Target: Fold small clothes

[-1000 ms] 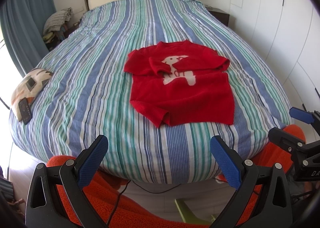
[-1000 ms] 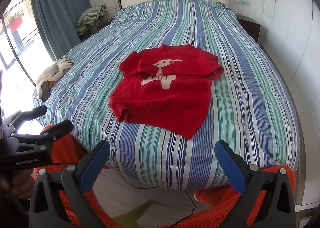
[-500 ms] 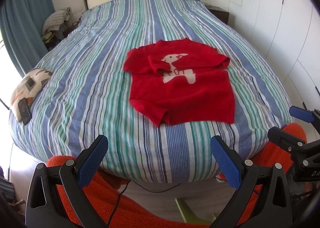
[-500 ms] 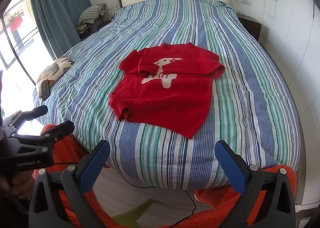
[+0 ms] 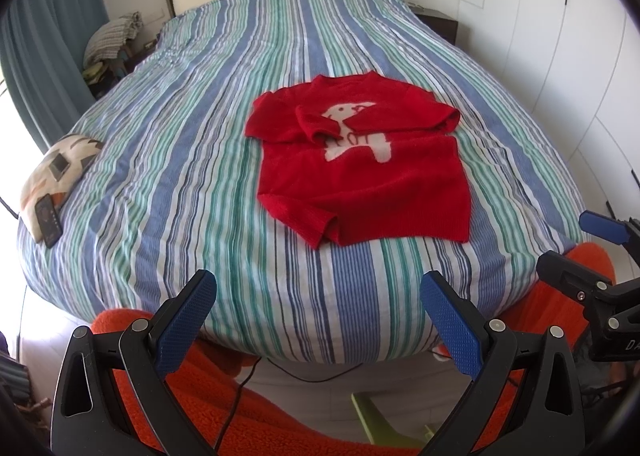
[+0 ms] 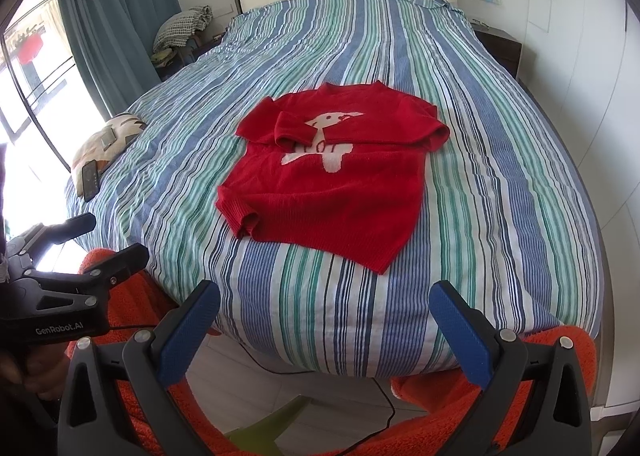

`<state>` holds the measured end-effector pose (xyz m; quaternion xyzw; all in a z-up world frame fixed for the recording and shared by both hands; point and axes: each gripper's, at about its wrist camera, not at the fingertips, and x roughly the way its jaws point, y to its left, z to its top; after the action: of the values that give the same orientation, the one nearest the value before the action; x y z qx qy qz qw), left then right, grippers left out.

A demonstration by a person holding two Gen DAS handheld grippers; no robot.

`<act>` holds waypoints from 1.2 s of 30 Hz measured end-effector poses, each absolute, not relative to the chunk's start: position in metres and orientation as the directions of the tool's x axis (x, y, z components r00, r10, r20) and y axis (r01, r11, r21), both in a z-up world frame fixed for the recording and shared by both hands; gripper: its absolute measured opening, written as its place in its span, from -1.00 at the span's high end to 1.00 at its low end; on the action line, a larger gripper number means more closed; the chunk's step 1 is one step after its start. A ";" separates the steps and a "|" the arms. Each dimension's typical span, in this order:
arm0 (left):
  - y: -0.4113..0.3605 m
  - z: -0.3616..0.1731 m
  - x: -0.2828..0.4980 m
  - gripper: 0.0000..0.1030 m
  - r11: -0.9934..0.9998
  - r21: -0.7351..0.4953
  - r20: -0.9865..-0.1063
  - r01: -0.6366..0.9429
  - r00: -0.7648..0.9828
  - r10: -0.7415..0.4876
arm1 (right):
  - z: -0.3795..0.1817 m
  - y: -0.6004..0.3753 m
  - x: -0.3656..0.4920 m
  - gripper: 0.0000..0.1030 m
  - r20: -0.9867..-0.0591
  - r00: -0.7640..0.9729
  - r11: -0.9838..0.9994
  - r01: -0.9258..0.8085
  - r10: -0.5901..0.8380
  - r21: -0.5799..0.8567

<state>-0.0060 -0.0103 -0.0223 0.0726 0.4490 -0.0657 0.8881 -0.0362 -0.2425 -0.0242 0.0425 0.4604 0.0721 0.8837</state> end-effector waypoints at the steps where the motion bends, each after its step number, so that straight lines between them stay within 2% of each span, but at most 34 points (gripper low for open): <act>1: -0.011 -0.022 -0.005 -0.98 0.981 0.070 -0.807 0.182 0.588 -0.051 | -0.024 -0.242 -0.036 -1.00 -0.808 0.565 0.986 -0.089 0.167 0.142; 18: -0.013 -0.027 -0.004 -0.98 0.979 0.069 -0.817 0.190 0.574 -0.053 | -0.025 -0.243 -0.037 -1.00 -0.809 0.564 0.986 -0.088 0.168 0.143; 22: 0.007 -0.036 0.005 -0.99 0.983 0.091 -0.806 0.163 0.591 -0.023 | -0.027 -0.249 -0.035 -1.00 -0.801 0.576 0.987 -0.088 0.162 0.136; 26: 0.058 -0.070 0.033 -0.98 0.998 -0.030 -0.859 0.051 0.509 -0.052 | -0.036 -0.285 -0.028 -1.00 -0.782 0.620 0.995 0.013 0.070 0.099; 29: 0.075 -0.098 0.048 -0.98 0.993 -0.117 -0.883 0.021 0.456 -0.114 | -0.065 -0.313 -0.014 -1.00 -0.811 0.584 0.993 0.076 0.030 0.091; 33: 0.066 -0.129 0.090 -0.97 0.960 -0.270 -0.873 0.071 0.402 -0.275 | -0.123 -0.329 0.019 -1.00 -0.848 0.504 0.975 0.052 0.163 0.218; 35: 0.061 -0.145 0.119 -0.97 0.924 -0.378 -0.854 0.053 0.365 -0.370 | -0.148 -0.328 0.036 -0.98 -0.830 0.488 0.946 0.027 0.270 0.323; 36: 0.058 -0.155 0.133 -0.97 0.905 -0.423 -0.842 0.046 0.349 -0.411 | -0.159 -0.327 0.046 -0.89 -0.811 0.487 0.925 0.013 0.326 0.380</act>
<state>0.1328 0.0582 -0.1547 -0.1653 0.5524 -0.1421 0.8046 0.0458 -0.3269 -0.1590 0.1704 0.4981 0.0924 0.8452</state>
